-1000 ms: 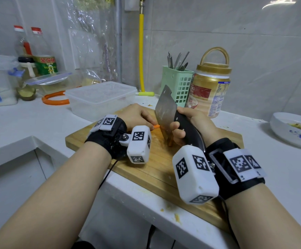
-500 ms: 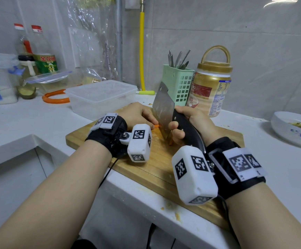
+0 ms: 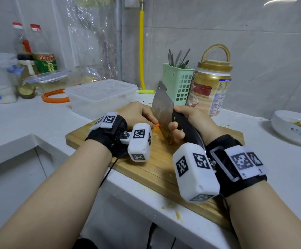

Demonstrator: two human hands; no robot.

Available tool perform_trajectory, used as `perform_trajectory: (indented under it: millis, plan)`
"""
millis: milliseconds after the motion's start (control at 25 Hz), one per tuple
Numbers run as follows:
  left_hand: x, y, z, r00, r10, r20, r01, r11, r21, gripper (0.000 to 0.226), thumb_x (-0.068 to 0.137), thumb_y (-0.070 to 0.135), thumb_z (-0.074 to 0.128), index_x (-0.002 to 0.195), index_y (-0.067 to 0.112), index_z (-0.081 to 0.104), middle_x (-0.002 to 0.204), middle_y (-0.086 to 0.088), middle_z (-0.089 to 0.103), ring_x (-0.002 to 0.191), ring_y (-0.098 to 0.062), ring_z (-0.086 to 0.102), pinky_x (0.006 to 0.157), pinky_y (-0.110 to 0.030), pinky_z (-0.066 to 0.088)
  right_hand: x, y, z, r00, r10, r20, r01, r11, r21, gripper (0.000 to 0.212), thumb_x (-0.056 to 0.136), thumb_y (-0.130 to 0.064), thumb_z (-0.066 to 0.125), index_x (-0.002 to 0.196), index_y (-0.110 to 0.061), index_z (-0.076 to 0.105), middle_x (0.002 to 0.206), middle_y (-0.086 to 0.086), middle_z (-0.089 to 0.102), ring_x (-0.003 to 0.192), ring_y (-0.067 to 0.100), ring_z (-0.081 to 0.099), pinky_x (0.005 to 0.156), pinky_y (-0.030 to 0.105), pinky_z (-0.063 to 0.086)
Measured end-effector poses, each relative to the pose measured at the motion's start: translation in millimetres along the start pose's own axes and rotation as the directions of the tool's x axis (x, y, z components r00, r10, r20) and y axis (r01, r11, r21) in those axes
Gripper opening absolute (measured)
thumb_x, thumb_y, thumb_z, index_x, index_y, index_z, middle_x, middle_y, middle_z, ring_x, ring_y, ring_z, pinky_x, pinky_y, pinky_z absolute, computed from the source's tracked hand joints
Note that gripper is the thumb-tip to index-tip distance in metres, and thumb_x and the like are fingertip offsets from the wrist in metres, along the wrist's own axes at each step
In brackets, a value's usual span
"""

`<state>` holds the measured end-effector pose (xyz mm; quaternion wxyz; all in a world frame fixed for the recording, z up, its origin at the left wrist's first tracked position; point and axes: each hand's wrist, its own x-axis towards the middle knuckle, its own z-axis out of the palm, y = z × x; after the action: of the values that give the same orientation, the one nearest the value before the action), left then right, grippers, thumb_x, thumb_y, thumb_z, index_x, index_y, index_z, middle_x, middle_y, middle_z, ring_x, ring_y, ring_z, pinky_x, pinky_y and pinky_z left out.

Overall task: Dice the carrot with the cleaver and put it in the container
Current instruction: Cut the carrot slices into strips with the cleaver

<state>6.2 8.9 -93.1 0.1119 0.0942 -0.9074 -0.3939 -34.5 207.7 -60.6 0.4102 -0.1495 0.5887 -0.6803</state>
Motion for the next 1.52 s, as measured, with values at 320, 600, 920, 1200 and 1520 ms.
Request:
perform_trajectory:
  millis: [320,600,920,1200,1520]
  plan:
    - [-0.9,1.9,0.1,1.0,-0.01,-0.004,0.01,1.0,-0.013,0.026,0.075,0.011,0.079,0.069,0.036,0.077,0.079,0.01,0.074,0.091,-0.016,0.068,0.096,-0.045,0.052,8.0,-6.9,5.9,0.999,0.045,-0.022,-0.046,0.999,-0.017,0.022,0.099,-0.029,0.046,0.112,-0.011,0.041,0.059,0.007,0.042,0.027,0.014,0.039,0.032,0.013,0.033]
    - [-1.2,5.5,0.6,0.999,-0.032,0.002,0.032,0.999,-0.014,0.023,0.077,0.01,0.078,0.074,0.033,0.078,0.085,0.008,0.075,0.096,-0.017,0.068,0.096,-0.037,0.052,7.3,-2.2,-2.1,0.999,0.044,0.005,-0.044,0.996,0.072,0.017,0.099,-0.029,0.045,0.099,-0.012,0.041,0.058,0.006,0.042,0.029,0.013,0.037,0.034,0.013,0.033]
    - [-6.2,10.8,-0.6,1.0,0.006,0.022,-0.006,1.0,-0.019,0.014,0.078,0.007,0.078,0.085,0.019,0.078,0.077,0.013,0.072,0.082,-0.005,0.064,0.081,-0.022,0.05,6.5,2.8,-7.2,0.999,0.012,0.044,-0.017,0.992,0.123,0.02,0.098,-0.031,0.047,0.105,-0.016,0.037,0.058,0.004,0.044,0.031,0.013,0.038,0.035,0.013,0.033]
    - [-4.0,7.4,2.0,1.0,-0.023,-0.012,0.023,1.0,-0.021,0.014,0.076,0.01,0.08,0.079,0.023,0.078,0.088,-0.004,0.075,0.087,-0.014,0.065,0.091,-0.037,0.052,1.2,1.2,-5.7,0.999,-0.047,0.019,0.042,0.98,0.195,0.018,0.098,-0.031,0.047,0.102,-0.014,0.042,0.057,0.005,0.043,0.03,0.014,0.036,0.034,0.013,0.032]
    - [-2.4,4.6,0.7,1.0,-0.005,-0.002,0.005,1.0,0.012,0.015,0.076,0.013,0.081,0.076,0.028,0.079,0.082,0.006,0.075,0.094,-0.02,0.069,0.096,-0.043,0.052,2.8,4.1,-2.7,0.999,-0.025,0.037,0.019,0.99,0.139,0.019,0.098,-0.03,0.047,0.096,-0.012,0.044,0.055,0.006,0.043,0.03,0.014,0.036,0.036,0.012,0.032]
